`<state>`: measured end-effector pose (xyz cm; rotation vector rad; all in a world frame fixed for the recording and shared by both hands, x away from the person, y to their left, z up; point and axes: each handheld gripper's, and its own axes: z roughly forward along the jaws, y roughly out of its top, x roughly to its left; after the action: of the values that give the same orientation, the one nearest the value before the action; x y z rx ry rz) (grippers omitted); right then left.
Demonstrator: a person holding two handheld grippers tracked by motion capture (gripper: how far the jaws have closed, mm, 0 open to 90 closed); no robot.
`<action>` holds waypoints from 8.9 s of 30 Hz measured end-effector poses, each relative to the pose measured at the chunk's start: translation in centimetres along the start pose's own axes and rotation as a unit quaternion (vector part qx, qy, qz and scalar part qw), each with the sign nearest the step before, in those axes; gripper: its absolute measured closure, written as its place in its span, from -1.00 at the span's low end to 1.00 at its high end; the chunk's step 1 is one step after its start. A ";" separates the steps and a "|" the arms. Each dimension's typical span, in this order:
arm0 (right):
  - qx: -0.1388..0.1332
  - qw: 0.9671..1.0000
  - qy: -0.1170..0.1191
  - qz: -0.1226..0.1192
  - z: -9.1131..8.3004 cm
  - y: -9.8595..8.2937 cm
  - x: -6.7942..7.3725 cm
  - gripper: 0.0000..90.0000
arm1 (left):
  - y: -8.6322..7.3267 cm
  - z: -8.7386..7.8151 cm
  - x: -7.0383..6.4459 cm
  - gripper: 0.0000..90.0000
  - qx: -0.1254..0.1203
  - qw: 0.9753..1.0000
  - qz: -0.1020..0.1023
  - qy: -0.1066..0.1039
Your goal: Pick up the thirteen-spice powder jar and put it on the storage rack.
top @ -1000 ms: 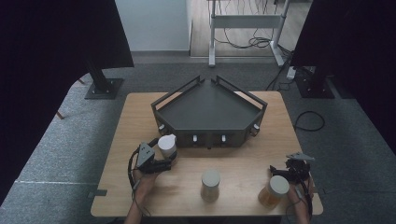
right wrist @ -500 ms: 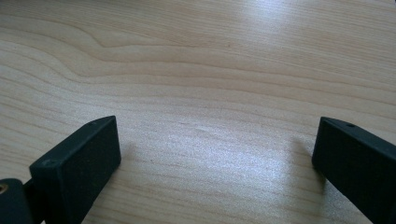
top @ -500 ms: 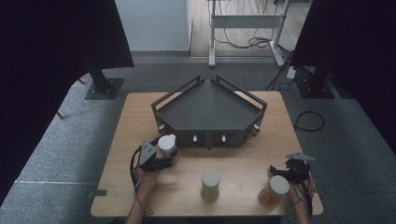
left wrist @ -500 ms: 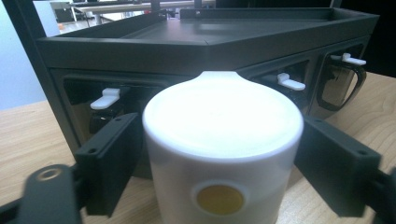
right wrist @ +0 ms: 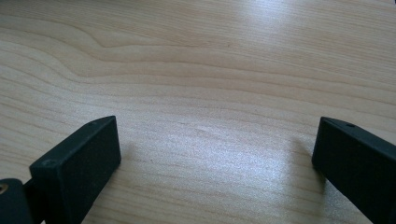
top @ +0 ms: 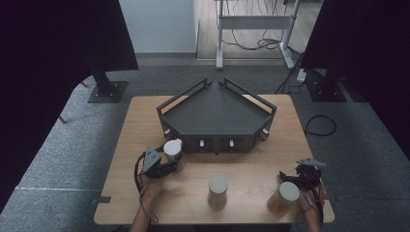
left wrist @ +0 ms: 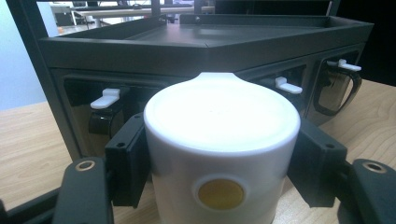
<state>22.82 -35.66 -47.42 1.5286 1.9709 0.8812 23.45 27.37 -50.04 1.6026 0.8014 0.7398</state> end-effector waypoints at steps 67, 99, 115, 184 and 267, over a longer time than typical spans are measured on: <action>0.000 1.000 0.000 0.000 0.0 0.0 0.0 -0.99 | 8.6 -1.9 0.2 -0.31 -0.028 0.999 -0.001 -0.022; 0.000 1.000 0.000 0.000 0.0 0.0 0.0 -0.99 | 12.2 -0.3 1.4 -0.31 -0.036 0.999 -0.013 -0.008; 0.000 1.000 0.000 0.002 0.0 0.0 0.0 -0.99 | 13.9 1.8 1.8 -0.31 -0.030 1.000 -0.008 -0.002; 0.000 1.000 0.000 0.001 0.0 0.0 0.0 -0.99 | 13.7 9.6 2.8 -0.32 -0.011 0.999 -0.017 0.032; 0.000 1.000 0.000 0.001 0.0 0.0 0.0 -0.99 | 14.1 7.8 2.9 -0.92 -0.016 0.999 -0.005 0.034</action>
<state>22.87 -35.64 -47.41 1.5313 1.9693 0.8814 33.01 23.65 -37.31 1.5517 0.8418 0.8004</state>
